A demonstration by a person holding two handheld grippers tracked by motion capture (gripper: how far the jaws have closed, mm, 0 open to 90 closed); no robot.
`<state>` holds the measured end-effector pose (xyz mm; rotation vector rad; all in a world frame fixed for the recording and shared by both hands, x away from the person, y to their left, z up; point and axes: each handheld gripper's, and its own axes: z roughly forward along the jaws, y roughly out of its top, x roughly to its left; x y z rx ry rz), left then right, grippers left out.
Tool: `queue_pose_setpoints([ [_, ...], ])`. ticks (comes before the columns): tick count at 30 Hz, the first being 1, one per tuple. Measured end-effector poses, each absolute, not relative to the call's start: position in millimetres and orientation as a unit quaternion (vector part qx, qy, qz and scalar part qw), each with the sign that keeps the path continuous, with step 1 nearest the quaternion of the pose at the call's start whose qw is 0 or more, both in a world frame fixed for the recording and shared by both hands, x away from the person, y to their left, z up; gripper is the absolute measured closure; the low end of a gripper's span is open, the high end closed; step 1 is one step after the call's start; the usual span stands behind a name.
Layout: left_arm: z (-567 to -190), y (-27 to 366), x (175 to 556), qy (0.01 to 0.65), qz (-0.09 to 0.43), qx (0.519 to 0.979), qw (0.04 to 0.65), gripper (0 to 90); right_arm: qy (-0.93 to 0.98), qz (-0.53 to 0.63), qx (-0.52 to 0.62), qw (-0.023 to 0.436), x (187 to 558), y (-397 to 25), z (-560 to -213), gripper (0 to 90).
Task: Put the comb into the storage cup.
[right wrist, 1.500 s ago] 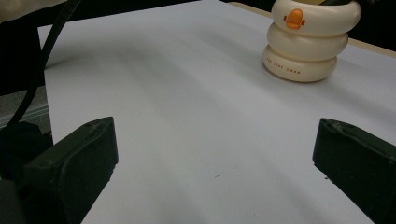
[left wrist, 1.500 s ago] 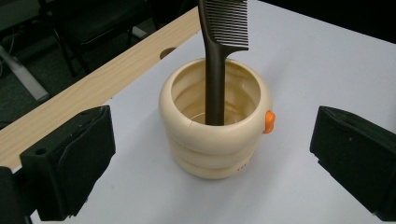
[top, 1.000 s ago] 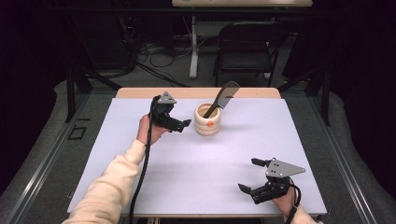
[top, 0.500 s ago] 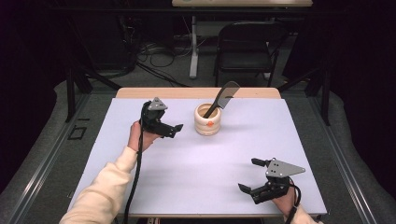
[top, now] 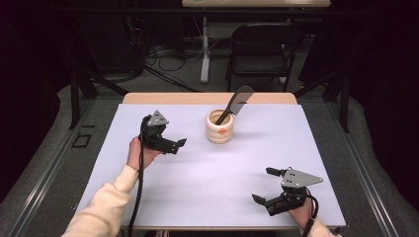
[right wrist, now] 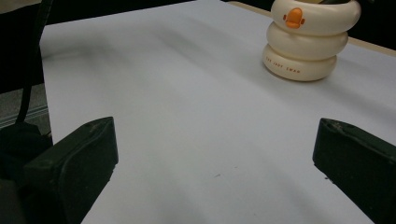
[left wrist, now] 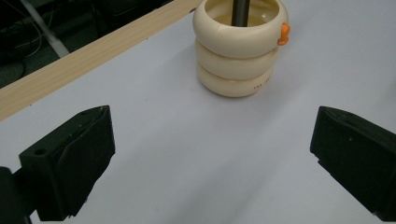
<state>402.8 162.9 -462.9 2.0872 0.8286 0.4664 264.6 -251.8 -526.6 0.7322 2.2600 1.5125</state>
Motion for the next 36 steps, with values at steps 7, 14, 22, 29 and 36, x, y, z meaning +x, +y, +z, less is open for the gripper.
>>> queue_pose_setpoints([
  [7, -466, 172, 388, 0.33, 0.19, 0.83, 0.408, 0.0, 0.792, 0.53, 0.257, 0.162, 265, -252, -527, 0.0],
  [14, -469, 183, 372, 0.334, 0.194, 0.827, 0.409, 0.0, 0.792, 0.53, 0.258, 0.162, 265, -252, -527, 0.0],
  [22, -472, 189, 356, 0.333, 0.197, 0.825, 0.411, 0.0, 0.792, 0.529, 0.259, 0.162, 264, -251, -527, 0.0],
  [29, -474, 192, 345, 0.329, 0.201, 0.824, 0.414, 0.0, 0.792, 0.529, 0.259, 0.162, 264, -251, -527, 0.0],
  [36, -478, 194, 334, 0.328, 0.203, 0.823, 0.417, 0.0, 0.792, 0.529, 0.259, 0.161, 264, -251, -527, 0.0],
])
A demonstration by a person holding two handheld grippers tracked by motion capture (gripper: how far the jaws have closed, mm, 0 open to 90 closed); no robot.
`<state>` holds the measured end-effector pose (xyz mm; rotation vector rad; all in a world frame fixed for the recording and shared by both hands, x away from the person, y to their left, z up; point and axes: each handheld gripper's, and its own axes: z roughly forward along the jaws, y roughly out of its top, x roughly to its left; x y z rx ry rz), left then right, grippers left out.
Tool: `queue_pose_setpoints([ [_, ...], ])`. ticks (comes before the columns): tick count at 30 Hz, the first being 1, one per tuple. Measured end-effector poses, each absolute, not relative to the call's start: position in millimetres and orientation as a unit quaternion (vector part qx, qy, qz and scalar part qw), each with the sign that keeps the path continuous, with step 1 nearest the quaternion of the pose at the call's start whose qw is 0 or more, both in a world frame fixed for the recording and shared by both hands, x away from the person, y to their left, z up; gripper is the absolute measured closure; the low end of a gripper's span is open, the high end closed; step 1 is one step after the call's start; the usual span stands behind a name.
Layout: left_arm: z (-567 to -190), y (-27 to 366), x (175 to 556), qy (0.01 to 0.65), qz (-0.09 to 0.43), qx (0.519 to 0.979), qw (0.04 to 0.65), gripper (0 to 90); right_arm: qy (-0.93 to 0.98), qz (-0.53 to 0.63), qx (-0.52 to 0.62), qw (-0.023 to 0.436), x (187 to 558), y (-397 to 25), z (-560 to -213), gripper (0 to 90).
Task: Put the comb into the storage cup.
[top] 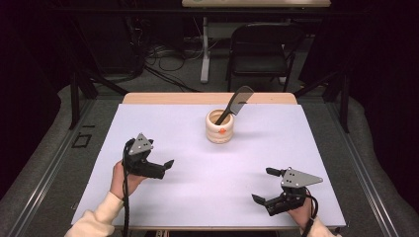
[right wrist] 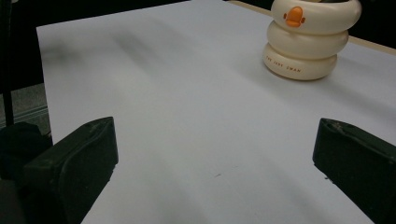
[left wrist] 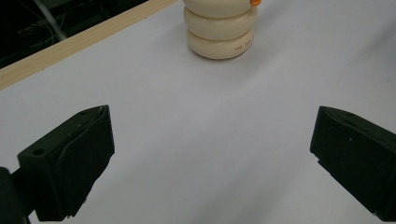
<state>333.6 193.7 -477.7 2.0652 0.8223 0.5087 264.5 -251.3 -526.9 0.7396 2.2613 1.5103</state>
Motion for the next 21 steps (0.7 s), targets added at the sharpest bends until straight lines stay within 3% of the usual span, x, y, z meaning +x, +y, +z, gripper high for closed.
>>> queue_pose_setpoints([
  [21, -491, 204, 304, 0.334, 0.211, 0.813, 0.428, 0.0, 0.792, 0.528, 0.259, 0.161, 264, -251, -527, 0.0],
])
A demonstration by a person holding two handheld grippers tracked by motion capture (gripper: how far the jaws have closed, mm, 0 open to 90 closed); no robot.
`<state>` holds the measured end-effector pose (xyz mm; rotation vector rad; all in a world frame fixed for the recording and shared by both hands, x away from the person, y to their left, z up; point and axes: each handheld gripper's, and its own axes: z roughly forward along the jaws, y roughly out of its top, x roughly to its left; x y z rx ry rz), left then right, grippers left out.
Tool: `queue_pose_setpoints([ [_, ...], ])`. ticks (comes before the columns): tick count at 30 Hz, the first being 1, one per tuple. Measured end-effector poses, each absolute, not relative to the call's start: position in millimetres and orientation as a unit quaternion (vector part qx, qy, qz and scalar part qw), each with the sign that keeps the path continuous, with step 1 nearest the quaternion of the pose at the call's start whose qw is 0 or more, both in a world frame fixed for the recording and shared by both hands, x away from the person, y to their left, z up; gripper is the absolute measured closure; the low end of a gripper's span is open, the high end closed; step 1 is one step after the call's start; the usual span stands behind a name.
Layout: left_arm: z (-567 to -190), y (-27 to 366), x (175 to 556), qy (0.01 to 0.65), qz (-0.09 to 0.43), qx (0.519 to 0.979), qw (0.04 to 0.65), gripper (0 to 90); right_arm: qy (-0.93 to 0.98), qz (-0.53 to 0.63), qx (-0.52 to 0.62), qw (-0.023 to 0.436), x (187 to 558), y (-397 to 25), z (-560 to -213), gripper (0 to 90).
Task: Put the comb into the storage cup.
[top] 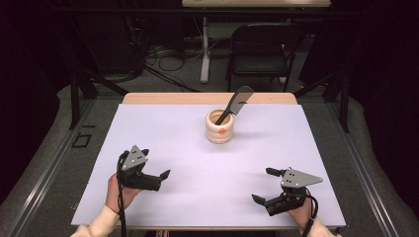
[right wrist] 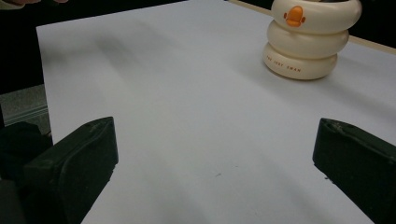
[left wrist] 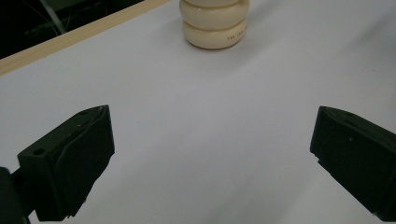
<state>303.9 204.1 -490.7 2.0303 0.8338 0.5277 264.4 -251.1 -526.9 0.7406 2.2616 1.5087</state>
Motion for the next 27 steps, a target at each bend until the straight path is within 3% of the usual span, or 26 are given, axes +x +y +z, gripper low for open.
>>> queue_pose_setpoints([
  [27, -508, 220, 277, 0.346, 0.214, 0.803, 0.436, 0.0, 0.792, 0.528, 0.261, 0.16, 264, -251, -527, 0.0],
])
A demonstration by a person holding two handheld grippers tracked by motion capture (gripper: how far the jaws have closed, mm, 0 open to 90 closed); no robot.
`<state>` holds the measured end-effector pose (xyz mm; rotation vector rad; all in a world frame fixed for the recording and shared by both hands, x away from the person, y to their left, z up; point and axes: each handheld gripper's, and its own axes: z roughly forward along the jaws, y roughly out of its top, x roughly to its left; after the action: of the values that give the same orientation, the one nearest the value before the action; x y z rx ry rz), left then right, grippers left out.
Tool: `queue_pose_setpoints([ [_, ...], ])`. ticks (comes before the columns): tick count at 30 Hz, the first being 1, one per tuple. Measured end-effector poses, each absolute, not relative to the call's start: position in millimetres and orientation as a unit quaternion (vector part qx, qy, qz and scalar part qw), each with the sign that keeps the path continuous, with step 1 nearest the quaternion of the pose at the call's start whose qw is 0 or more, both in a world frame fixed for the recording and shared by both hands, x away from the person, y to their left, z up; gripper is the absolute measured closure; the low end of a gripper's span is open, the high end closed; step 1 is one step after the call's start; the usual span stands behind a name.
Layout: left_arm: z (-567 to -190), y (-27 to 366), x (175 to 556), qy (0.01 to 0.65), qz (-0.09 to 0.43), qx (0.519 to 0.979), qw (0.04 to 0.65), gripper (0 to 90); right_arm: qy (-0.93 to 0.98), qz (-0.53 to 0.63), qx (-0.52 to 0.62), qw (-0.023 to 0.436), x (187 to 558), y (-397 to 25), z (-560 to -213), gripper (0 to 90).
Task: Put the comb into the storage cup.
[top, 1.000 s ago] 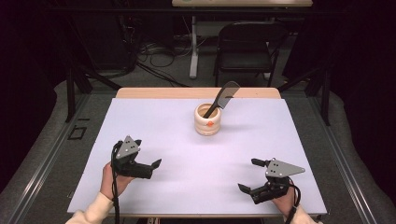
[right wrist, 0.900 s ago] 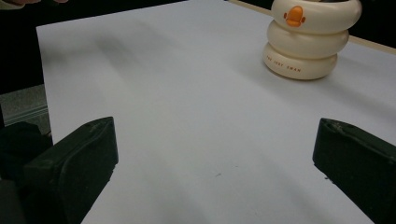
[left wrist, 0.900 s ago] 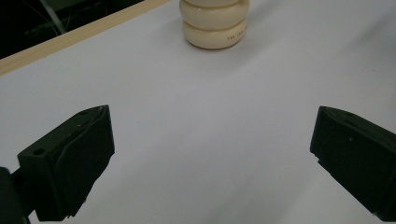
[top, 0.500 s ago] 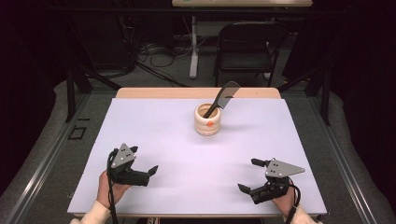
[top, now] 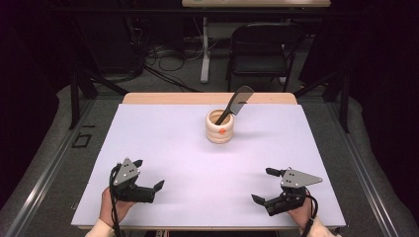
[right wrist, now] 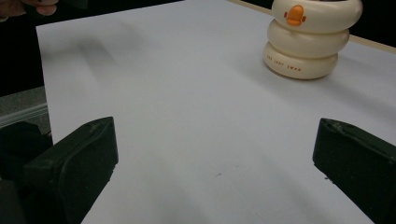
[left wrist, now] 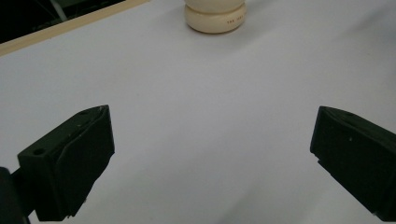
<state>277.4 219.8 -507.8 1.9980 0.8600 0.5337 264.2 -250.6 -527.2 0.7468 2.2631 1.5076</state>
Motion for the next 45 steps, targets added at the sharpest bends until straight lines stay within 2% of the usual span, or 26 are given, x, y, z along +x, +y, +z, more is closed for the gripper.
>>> queue_pose_setpoints([
  [45, -525, 234, 249, 0.352, 0.219, 0.784, 0.462, 0.0, 0.792, 0.529, 0.258, 0.161, 265, -250, -528, 0.0],
])
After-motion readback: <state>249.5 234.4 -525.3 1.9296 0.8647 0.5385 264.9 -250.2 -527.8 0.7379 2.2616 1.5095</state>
